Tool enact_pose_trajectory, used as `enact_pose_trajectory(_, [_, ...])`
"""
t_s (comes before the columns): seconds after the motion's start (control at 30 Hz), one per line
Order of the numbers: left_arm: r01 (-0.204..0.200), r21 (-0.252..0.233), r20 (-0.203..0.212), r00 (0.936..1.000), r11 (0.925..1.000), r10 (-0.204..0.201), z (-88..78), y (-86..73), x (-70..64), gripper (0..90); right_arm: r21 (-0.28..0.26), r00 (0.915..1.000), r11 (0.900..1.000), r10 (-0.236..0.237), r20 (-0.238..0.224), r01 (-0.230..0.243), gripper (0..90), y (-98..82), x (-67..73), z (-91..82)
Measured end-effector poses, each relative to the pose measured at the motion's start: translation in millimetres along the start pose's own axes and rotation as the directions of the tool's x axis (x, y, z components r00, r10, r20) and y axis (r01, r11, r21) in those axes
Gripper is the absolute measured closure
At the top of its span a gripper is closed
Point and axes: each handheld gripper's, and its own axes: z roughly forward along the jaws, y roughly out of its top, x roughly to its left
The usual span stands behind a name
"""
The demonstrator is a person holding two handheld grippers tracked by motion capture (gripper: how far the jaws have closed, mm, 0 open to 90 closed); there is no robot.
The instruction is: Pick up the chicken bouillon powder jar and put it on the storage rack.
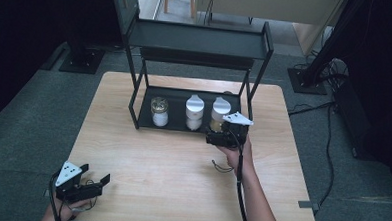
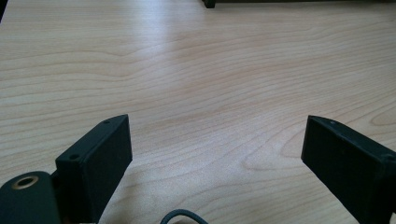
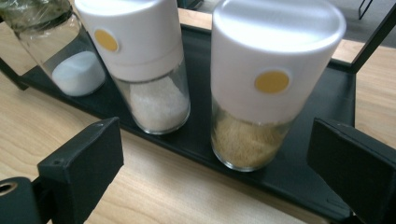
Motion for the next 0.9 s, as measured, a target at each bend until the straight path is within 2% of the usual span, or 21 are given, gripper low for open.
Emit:
enact_pose_trajectory(0.4, [0.003,-0.001,-0.003,1.0,1.0,-0.003,0.2,0.0,0.5,8.8,0.008,0.9999,1.0,0.003,-0.016,-0.003,3.5,-17.4,-3.5,-7.3])
enact_pose_trajectory(0.9, [0.002,-0.001,-0.007,1.0,1.0,-0.002,0.2,0.0,0.2,8.8,0.002,0.9999,1.0,0.011,-0.012,-0.011,3.6,-37.6,-14.2,-18.0])
